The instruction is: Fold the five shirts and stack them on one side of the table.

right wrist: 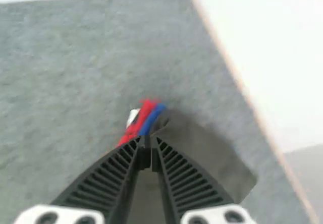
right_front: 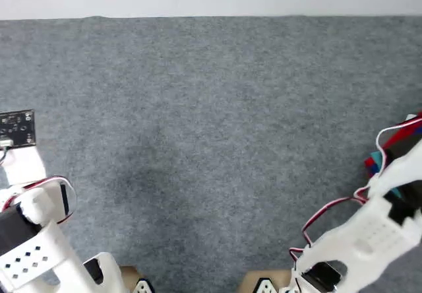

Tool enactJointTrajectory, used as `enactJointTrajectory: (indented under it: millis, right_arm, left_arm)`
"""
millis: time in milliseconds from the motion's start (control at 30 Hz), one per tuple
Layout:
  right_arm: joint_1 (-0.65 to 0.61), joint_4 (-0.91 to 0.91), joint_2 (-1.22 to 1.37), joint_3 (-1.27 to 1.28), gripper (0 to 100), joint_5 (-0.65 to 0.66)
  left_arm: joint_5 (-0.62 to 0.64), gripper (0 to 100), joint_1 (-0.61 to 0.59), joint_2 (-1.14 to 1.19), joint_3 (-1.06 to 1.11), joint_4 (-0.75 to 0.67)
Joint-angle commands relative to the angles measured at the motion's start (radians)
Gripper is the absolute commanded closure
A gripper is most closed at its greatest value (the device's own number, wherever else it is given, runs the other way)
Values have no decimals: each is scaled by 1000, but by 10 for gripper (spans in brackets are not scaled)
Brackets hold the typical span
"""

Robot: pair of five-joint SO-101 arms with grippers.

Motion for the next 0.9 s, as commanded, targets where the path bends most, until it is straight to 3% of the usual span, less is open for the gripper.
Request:
enactJointTrajectory:
  millis: [0, 133, 267, 400, 500, 700, 867]
  right_arm:
    - [-48, 45, -252, 282, 991, -89]
    - [-133, 42, -501, 608, 990, -130]
    - [-234, 41, -713, 913, 990, -144]
    - [-323, 19, -885, 1194, 990, -295]
    - [-346, -70, -1007, 1393, 990, -417]
    - [-346, -369, -1248, 1829, 990, -517]
    - [-404, -544, -1488, 2179, 990, -520]
  left_arm:
    - [17, 992, 80, -17, -8, -21]
    - [60, 992, 178, -78, 25, -83]
    - [133, 992, 267, -210, 189, -213]
    - [215, 992, 321, -385, 403, -321]
    - [255, 992, 342, -537, 556, -385]
    - [259, 993, 342, -833, 802, -445]
    - [259, 993, 351, -829, 903, -451]
